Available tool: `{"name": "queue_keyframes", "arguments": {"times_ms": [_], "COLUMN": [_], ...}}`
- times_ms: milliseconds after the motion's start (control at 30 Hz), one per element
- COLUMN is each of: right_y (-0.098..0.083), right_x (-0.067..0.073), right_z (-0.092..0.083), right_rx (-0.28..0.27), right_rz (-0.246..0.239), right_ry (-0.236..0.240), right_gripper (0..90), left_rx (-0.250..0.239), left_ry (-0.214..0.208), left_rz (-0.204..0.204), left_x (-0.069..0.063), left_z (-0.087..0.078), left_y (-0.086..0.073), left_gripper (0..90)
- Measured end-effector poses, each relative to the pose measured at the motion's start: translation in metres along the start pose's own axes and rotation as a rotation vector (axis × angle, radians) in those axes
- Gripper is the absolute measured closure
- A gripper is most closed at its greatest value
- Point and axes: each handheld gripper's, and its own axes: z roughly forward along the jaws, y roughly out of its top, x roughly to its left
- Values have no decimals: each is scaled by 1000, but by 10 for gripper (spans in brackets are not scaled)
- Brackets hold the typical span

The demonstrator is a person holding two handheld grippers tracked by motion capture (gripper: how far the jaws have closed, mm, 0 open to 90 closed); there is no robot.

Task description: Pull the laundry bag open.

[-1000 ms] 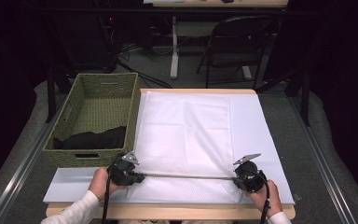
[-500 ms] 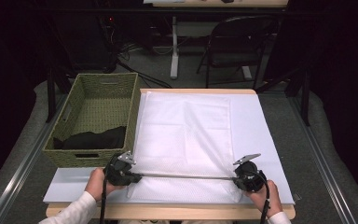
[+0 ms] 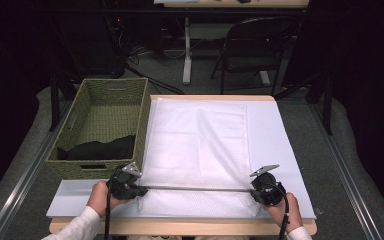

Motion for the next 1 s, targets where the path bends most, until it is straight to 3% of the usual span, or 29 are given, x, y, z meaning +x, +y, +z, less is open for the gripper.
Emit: {"name": "queue_keyframes", "arguments": {"times_ms": [600,833,967,1000], "right_y": [0,0,0,-1], "right_x": [-5,-3,-2,-2], "right_z": [-7,-5,-6,-7], "right_rx": [-42,-29,-34,-41], "right_rz": [18,9,16,18], "right_ry": [-42,-48,-41,-29], "right_gripper": [859,856,851,841], "left_rx": [-1,14,10,4], "left_ry": [19,38,14,-1], "left_rz": [-61,-59,-57,-64], "left_x": [8,4,0,-2], "left_z": [-14,-14,-15,-15], "left_y": [-18,-16,-16,-16], "left_gripper": [867,861,839,778]}}
